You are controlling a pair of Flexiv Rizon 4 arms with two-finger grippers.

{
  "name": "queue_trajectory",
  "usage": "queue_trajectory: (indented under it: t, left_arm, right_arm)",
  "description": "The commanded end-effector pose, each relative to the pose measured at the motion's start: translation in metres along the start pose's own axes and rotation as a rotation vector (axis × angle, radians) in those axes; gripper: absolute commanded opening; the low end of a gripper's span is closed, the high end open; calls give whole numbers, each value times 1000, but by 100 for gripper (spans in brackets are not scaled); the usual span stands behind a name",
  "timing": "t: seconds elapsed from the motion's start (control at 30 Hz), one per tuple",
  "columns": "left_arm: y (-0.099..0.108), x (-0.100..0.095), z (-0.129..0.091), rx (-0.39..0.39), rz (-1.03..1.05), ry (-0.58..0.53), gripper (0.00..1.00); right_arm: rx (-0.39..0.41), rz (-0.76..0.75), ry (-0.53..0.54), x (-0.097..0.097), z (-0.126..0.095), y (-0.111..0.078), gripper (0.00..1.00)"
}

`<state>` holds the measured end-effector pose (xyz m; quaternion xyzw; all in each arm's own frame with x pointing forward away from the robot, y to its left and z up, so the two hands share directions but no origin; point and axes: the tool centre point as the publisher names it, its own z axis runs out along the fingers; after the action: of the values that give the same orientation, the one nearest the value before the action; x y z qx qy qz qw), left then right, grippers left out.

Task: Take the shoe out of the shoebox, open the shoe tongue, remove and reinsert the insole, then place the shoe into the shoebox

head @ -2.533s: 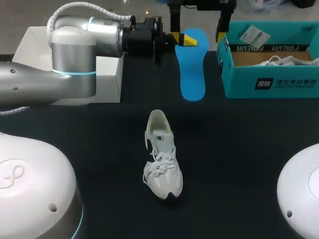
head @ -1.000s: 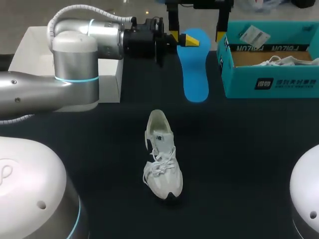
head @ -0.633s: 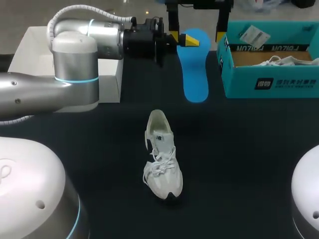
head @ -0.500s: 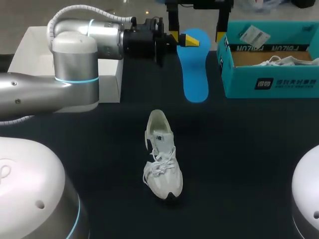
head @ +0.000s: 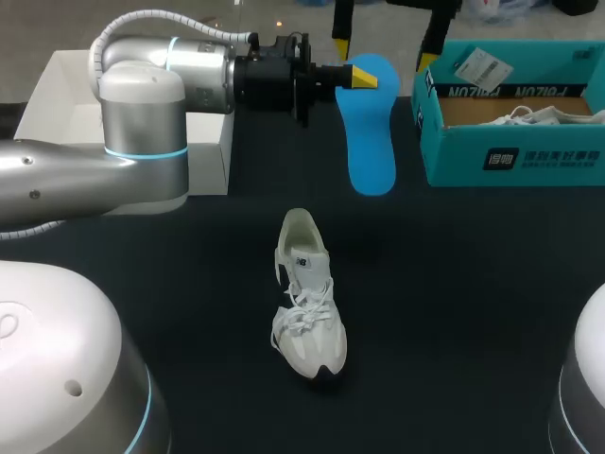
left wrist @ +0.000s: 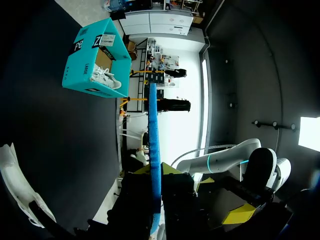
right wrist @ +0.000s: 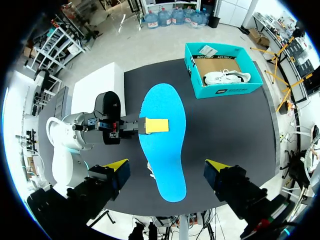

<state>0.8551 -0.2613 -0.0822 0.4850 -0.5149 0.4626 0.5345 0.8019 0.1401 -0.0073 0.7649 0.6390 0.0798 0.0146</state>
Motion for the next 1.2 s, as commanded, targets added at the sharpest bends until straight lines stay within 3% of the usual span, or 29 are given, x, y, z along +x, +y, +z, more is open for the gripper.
queue_trajectory:
  t: [0.03, 0.13, 0.2, 0.8, 0.93, 1.03, 1.1, 1.2]
  left_arm:
    - [0, 0, 0, 0, 0, -3, 0]
    - [0, 0, 0, 0, 0, -3, 0]
    - [0, 0, 0, 0, 0, -3, 0]
    - [0, 0, 0, 0, 0, -3, 0]
    - [0, 0, 0, 0, 0, -3, 0]
    - [0, 0, 0, 0, 0, -3, 0]
    - [0, 0, 0, 0, 0, -3, 0]
    - [0, 0, 0, 0, 0, -3, 0]
  right_arm:
    - [-24, -7, 314, -41, 2, -4, 100]
    - [-13, -52, 501, -50, -3, -6, 100]
    - [41, -103, 663, -56, -5, -7, 100]
    - [41, -103, 663, -56, -5, -7, 100]
    - [47, -53, 956, -64, 8, -8, 100]
    - [-1, -39, 1059, -73, 17, -11, 100]
    - [15, -6, 1163, -77, 20, -11, 100]
    - [12, 4, 1229, -79, 23, -11, 100]
